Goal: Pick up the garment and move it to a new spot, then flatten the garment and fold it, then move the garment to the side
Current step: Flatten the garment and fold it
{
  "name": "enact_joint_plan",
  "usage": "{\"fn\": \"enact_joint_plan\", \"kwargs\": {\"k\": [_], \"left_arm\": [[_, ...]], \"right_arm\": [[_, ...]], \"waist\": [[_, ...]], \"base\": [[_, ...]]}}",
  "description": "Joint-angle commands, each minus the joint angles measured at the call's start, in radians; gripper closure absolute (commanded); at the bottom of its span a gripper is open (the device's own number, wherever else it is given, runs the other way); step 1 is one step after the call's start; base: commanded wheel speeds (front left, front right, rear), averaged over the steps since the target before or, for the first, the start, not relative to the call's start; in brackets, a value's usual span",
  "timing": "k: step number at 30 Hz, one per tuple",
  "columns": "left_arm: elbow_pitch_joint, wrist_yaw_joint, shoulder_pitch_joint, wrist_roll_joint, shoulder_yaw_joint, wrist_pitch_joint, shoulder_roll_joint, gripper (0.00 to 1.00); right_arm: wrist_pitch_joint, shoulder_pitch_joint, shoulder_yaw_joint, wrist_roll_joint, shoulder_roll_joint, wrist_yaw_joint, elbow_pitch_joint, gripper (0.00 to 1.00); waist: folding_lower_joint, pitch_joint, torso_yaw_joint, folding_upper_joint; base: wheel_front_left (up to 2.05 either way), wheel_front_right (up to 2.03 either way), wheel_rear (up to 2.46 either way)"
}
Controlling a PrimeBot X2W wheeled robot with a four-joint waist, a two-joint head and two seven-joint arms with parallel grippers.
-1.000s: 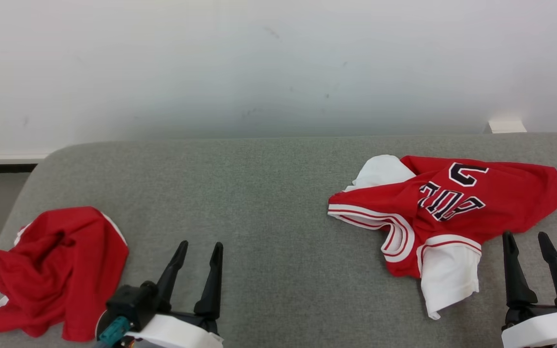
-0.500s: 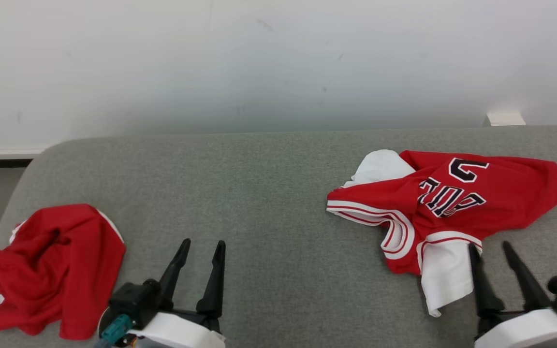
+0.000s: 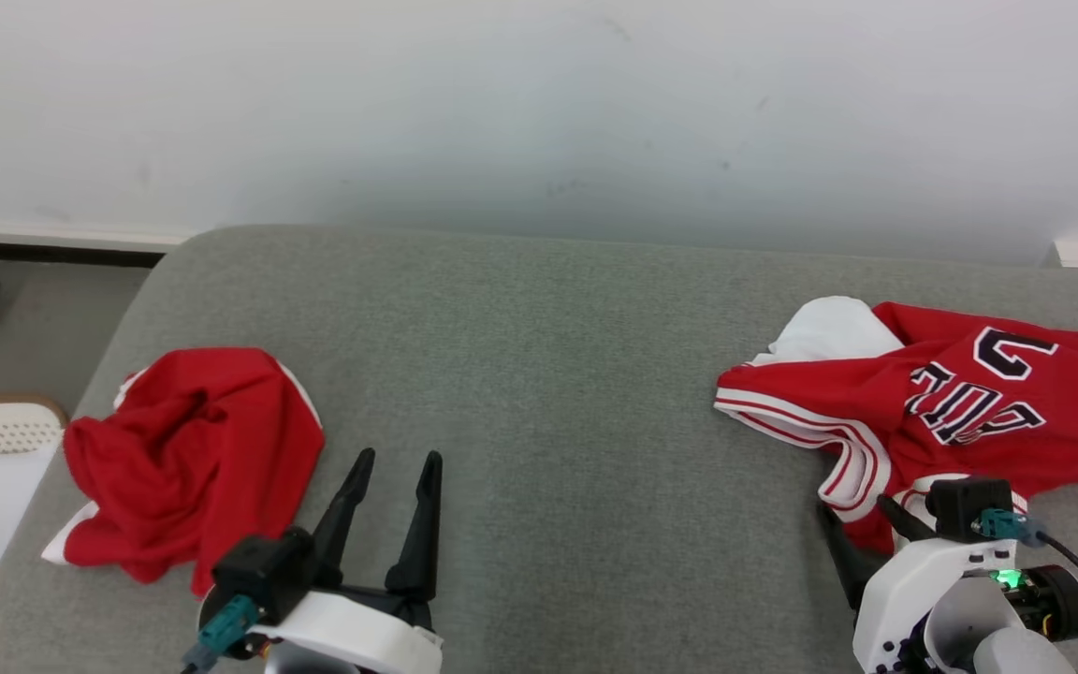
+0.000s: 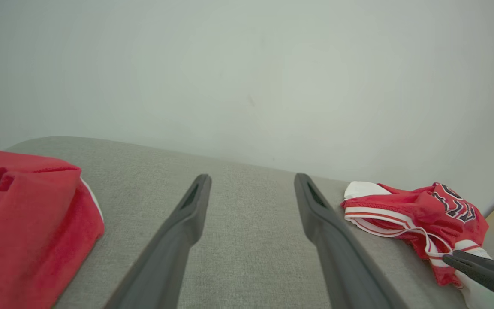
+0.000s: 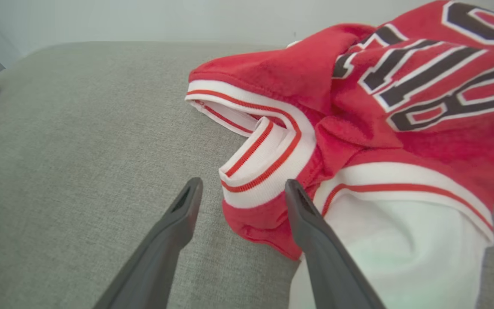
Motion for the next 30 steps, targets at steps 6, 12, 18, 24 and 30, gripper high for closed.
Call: {"fn": "enact_joint_plan", "kwargs": {"k": [6, 12, 18, 24, 30], "left_arm": [[-0.004, 0.009, -0.009, -0.013, -0.002, 0.000, 0.004, 0.00], [-0.002, 0.008, -0.010, -0.014, 0.005, 0.000, 0.004, 0.00], [-0.002, 0.007, -0.004, -0.007, 0.012, 0.000, 0.004, 0.00], [0.003, 0.004, 0.001, 0.003, 0.013, 0.000, 0.004, 0.00], [0.003, 0.001, -0.007, 0.000, 0.005, 0.000, 0.004, 0.00]], "right_arm": [[0.069, -0.040, -0.075, -0.090, 0.028, -0.002, 0.083, 0.00], [0.130, -0.040, -0.144, -0.171, 0.046, -0.002, 0.149, 0.15], [0.097, -0.041, -0.160, -0.196, 0.056, -0.002, 0.128, 1.00], [0.042, -0.052, -0.098, -0.113, 0.058, -0.002, 0.065, 1.00], [0.035, -0.074, 0.071, 0.024, 0.057, -0.002, -0.016, 1.00]], "waist": [[0.0001, 0.017, 0.067, 0.0000], [0.0001, 0.021, 0.098, 0.0000], [0.0001, 0.017, 0.101, 0.0000], [0.0001, 0.003, 0.093, 0.0000], [0.0001, -0.004, 0.118, 0.0000]], "base": [[0.00, 0.00, 0.00], [0.00, 0.00, 0.00], [0.00, 0.00, 0.00], [0.00, 0.00, 0.00], [0.00, 0.00, 0.00]]}}
